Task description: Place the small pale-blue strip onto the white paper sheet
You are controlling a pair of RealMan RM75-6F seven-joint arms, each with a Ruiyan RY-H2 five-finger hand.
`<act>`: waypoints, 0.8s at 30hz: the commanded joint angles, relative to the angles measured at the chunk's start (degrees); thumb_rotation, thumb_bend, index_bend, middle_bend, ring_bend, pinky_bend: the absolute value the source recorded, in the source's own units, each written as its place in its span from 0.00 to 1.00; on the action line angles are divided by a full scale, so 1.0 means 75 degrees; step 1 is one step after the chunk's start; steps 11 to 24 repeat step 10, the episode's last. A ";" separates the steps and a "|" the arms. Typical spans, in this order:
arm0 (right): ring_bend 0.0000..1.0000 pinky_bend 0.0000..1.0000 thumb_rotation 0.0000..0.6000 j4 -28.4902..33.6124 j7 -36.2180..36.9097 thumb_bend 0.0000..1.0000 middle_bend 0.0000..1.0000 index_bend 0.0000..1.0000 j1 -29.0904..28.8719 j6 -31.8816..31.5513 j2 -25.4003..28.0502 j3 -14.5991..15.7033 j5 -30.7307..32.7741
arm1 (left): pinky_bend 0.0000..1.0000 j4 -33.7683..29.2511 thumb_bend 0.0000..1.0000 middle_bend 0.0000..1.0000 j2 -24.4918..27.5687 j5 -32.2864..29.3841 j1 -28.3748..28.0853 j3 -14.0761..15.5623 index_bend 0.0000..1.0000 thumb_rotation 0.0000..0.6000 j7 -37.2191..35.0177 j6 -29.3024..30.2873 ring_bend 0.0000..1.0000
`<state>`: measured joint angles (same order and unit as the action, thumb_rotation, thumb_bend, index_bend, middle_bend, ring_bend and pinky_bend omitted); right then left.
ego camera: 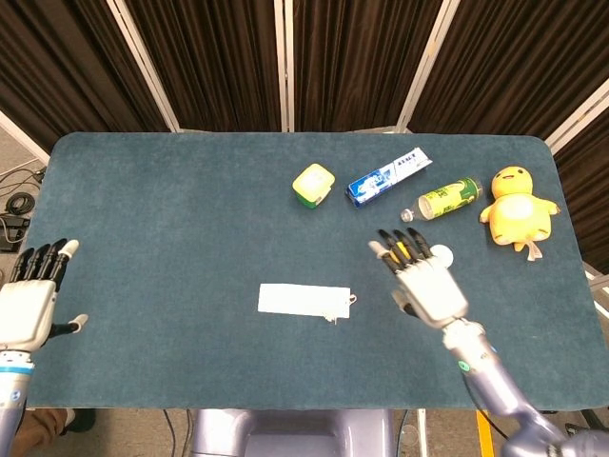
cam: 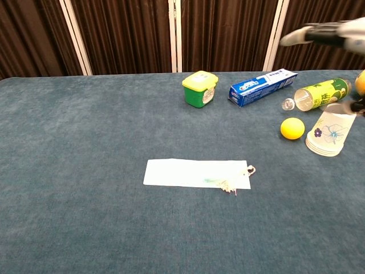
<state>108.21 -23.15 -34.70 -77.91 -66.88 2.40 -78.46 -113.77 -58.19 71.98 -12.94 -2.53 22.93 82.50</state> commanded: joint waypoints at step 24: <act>0.00 0.00 1.00 -0.0764 0.2322 0.00 0.00 0.00 0.2344 -0.1618 0.0509 0.0973 -0.0845 | 0.00 0.0134 0.00 0.00 -0.0020 0.0810 0.0631 0.0395 0.00 1.00 -0.0321 0.0592 0.00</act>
